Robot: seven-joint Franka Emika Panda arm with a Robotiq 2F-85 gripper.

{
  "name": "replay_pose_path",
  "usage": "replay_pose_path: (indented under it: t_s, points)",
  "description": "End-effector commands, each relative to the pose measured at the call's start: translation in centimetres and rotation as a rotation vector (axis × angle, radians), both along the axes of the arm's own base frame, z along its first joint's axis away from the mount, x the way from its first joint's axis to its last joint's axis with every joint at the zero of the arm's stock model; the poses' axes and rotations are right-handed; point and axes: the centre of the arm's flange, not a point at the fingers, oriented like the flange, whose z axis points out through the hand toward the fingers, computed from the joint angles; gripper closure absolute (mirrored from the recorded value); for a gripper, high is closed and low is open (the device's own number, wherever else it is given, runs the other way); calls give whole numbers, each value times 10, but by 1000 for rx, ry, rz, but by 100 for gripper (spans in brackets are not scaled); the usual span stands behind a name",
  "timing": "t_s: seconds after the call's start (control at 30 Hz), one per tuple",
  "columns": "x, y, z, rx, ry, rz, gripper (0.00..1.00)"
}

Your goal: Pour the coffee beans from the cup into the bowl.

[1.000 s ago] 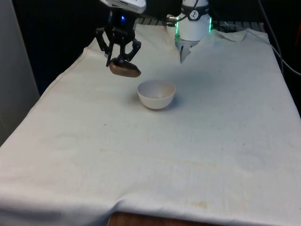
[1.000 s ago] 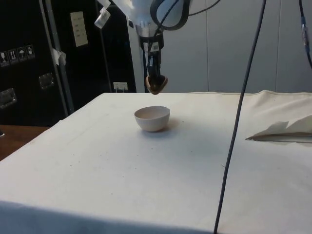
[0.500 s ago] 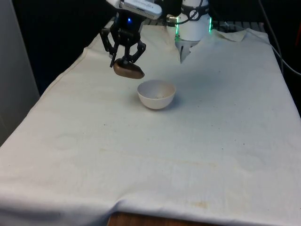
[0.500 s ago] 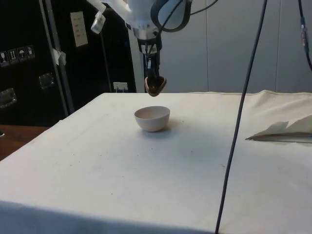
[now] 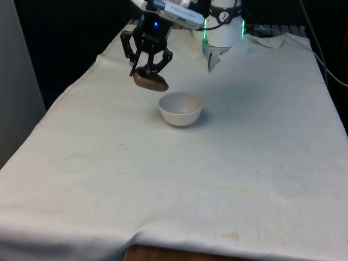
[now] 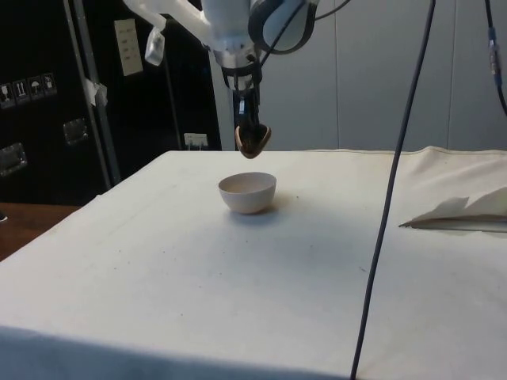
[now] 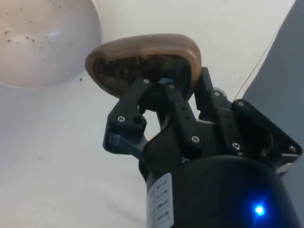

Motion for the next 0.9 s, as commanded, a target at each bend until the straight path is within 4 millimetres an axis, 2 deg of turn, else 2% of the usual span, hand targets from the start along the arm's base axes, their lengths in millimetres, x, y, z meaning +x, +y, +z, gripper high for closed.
replay_pose_path:
  t_s: [0.0,0.87]
  points:
    - [-1,2,2,-17,-4,-3,96]
    - [-2,29,0,-145,-27,-25,96]
